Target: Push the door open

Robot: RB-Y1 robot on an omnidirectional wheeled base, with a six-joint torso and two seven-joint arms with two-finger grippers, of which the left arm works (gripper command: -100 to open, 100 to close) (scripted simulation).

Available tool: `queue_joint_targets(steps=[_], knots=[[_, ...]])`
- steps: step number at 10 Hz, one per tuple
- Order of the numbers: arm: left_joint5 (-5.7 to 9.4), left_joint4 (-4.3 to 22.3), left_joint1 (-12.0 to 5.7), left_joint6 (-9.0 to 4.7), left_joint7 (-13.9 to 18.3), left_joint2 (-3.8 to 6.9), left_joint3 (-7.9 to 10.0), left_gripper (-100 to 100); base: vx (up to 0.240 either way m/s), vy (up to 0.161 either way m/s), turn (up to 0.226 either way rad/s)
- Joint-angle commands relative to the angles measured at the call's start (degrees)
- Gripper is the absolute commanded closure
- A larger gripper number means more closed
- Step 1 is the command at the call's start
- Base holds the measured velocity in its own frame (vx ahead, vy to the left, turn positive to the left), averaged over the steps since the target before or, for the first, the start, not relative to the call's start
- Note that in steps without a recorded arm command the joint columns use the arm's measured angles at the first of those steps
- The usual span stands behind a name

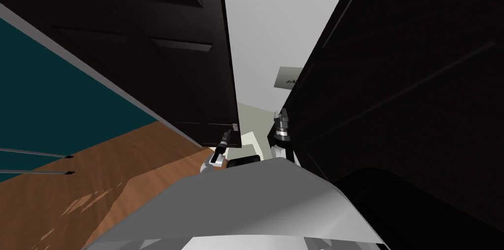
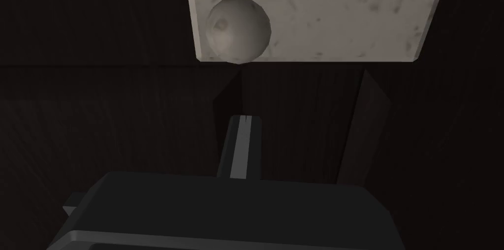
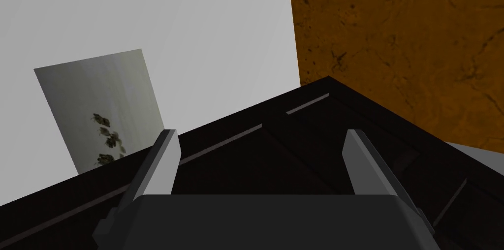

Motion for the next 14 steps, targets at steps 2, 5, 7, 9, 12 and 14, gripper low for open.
queue_joint_targets(steps=[2,5,7,9,12,14], knots=[[0.15,-0.21,0.17,0.15,0.32,-0.37,-0.10,-100,-0.221,-0.015,0.034],[0.38,-0.60,0.39,0.44,0.74,-1.58,-0.23,-100,-0.234,-0.027,0.046],[0.41,-0.48,0.54,0.12,0.51,-1.04,-0.05,-100,0.004,-0.011,-0.017],[0.47,-0.36,0.56,-0.10,0.37,-0.89,0.11,-100,0.195,-0.066,-0.017],[0.63,-0.08,0.59,-0.61,0.05,-0.91,0.49,-100,0.225,-0.031,-0.028],[0.75,0.12,0.62,-0.98,-0.18,-1.26,0.76,-100,0.217,-0.048,-0.030]])
